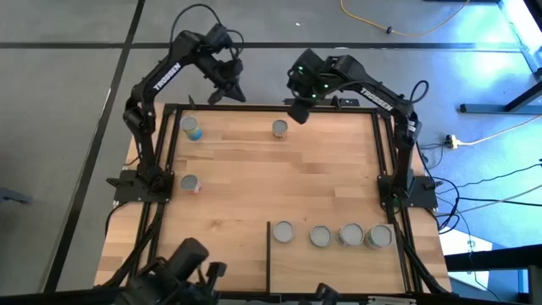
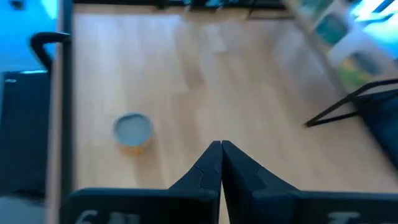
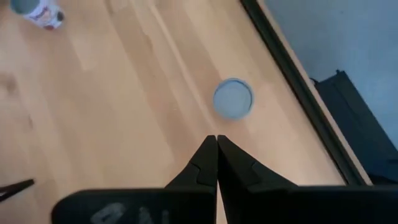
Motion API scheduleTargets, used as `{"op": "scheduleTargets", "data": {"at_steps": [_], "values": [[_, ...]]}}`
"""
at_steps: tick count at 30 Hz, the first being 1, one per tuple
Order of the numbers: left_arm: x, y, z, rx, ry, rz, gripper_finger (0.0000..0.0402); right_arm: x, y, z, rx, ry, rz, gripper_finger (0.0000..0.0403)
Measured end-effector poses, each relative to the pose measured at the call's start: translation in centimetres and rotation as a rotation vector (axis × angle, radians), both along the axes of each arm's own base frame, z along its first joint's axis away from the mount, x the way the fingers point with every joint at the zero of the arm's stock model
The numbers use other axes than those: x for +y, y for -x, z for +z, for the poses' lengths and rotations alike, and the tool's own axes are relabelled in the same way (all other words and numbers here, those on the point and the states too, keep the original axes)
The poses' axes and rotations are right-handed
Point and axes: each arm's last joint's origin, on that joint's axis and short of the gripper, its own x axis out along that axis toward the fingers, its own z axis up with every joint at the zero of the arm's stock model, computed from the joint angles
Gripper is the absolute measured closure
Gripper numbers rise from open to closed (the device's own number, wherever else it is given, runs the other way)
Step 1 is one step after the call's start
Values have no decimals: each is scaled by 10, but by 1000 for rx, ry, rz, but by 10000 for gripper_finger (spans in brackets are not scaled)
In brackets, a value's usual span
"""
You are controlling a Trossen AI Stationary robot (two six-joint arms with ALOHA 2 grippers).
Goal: Pick and place cans onto a shelf
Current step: Put the yellow canned black beans on the shelf
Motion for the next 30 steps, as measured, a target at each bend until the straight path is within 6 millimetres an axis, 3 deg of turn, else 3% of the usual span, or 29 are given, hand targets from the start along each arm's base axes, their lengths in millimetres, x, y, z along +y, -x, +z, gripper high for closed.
{"op": "scheduleTargets", "data": {"at_steps": [5,10,16,23,30], "values": [[3,18,-3,-36,118,-8,401,-8,-13,-16,-3,-42,40,398],[3,17,-13,37,123,14,401,-9,-24,-32,-37,-166,106,398],[1,13,-29,173,117,37,401,-16,-35,-54,11,-199,98,394],[0,11,-33,160,98,-6,401,-23,-48,-82,69,-233,94,353],[0,11,-33,159,98,-6,401,-27,-55,-95,89,-330,-167,332]]}}
